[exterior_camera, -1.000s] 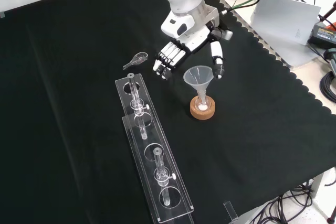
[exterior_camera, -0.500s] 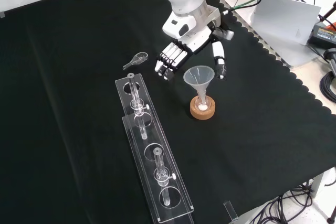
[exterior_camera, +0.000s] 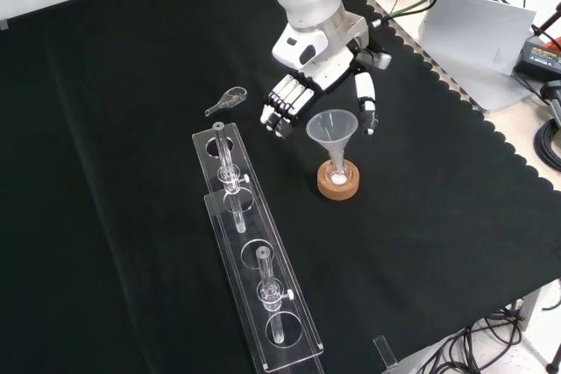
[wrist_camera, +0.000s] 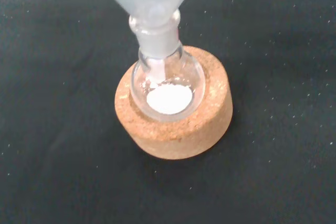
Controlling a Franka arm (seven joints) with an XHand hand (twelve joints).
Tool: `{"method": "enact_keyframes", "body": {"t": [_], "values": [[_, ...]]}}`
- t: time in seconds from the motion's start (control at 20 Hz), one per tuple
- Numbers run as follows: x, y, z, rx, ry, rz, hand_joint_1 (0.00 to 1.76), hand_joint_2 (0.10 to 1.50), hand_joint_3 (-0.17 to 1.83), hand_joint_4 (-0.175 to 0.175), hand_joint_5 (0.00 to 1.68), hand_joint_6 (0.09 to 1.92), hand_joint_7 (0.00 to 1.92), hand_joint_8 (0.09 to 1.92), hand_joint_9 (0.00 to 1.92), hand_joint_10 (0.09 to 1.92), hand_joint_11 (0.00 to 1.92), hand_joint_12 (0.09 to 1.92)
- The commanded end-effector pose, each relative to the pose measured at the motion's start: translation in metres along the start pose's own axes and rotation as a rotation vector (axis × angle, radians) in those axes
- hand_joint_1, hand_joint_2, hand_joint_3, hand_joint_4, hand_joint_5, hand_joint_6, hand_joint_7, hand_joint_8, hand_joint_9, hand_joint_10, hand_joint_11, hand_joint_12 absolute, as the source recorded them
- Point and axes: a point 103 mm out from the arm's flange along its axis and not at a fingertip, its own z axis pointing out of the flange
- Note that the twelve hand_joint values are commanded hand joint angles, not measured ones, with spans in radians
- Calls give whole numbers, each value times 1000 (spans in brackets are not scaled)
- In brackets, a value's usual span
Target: Remove the funnel from the round-bottom flask.
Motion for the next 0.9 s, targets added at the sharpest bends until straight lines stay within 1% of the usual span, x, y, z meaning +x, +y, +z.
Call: {"method": "enact_keyframes", "body": {"t": [0.05, 0.25, 0.45, 0.55, 0.65, 0.8, 0.9], "values": [[4, 1, 12, 18, -1, -7, 349, 695, 19, 0, 0, 87, 66, 87, 14, 87, 0, 518], [4, 1, 14, 21, -1, -8, 349, 695, 18, 0, 0, 87, 67, 87, 17, 87, 0, 518], [3, 0, 14, -3, -9, -14, 366, 698, 19, -7, 4, 87, 96, 87, 35, 87, 0, 520], [2, 0, 13, -7, -15, -15, 388, 701, 18, -11, 19, 87, 123, 99, 54, 87, 0, 581], [3, 1, 13, -9, -21, -18, 403, 701, 13, -13, 43, 87, 148, 165, 61, 95, 0, 674], [5, 0, 13, -4, -27, -26, 418, 701, 6, -14, 77, 87, 156, 338, 13, 315, 0, 760], [7, 0, 13, -3, -26, -32, 424, 699, 4, -15, 94, 87, 153, 417, 2, 402, 0, 803]]}}
